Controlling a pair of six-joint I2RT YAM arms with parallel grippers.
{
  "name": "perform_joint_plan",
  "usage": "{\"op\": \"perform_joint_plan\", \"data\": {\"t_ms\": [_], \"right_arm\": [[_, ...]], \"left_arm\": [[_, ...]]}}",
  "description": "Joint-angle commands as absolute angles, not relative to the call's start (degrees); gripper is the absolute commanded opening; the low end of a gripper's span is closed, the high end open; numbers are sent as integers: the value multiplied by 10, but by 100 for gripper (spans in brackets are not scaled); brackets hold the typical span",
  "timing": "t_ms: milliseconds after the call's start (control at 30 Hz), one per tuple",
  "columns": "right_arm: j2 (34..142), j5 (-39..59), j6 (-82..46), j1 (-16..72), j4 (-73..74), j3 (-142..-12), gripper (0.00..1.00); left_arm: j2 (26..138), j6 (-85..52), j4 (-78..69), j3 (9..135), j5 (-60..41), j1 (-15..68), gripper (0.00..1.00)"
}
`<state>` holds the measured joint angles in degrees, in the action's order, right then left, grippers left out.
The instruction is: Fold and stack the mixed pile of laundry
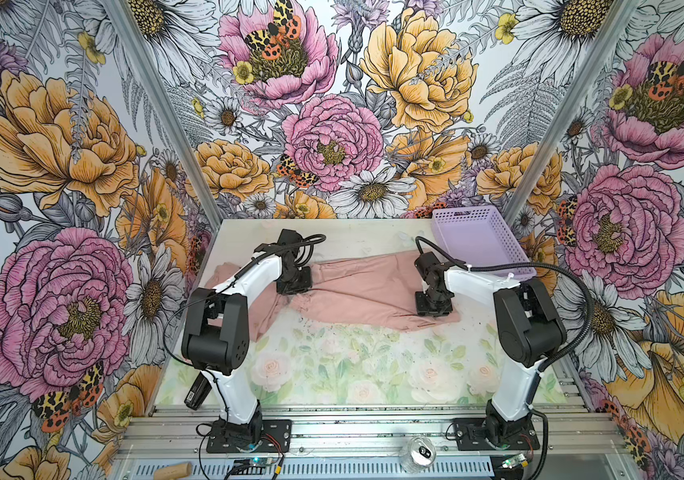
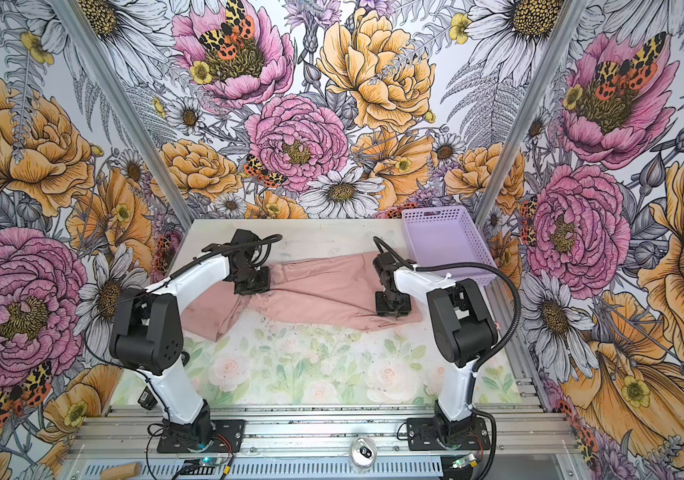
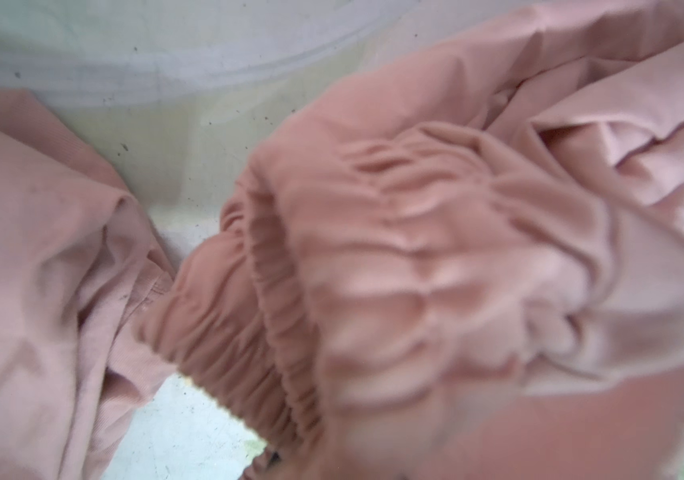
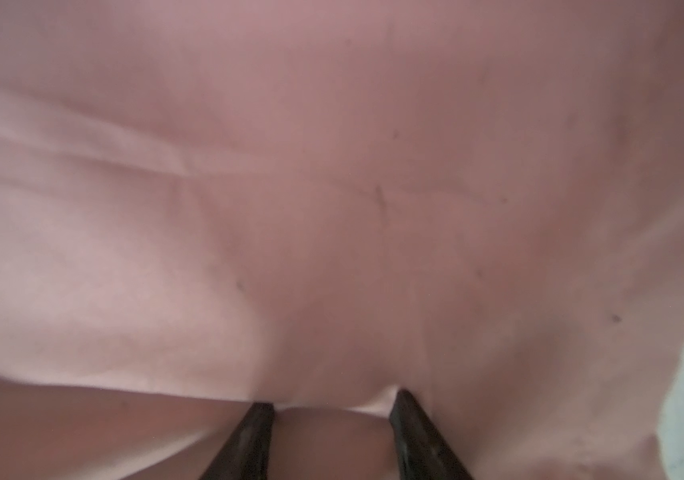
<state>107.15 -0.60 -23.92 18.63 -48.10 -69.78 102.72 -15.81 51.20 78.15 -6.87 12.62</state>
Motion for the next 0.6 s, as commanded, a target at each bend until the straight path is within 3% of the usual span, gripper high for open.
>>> {"op": "perform_joint_plan", "data": {"t_ms": [0,233,467,567], "right_arm": [[1046,-7,-237,179,-483,-697,50],[1028,107,-265,197,-477,-765,47],[1078,242,-361,256,-330,-784,17],[1112,278,-407,288,-257,-791,12]], "left_arm": [[1000,-141,547,805,-58,121,0],[974,-135,611,847,-48,126,0],[959,-150,667,900,-36,139,0],[954,-156,692,919,-25,145,0]]}}
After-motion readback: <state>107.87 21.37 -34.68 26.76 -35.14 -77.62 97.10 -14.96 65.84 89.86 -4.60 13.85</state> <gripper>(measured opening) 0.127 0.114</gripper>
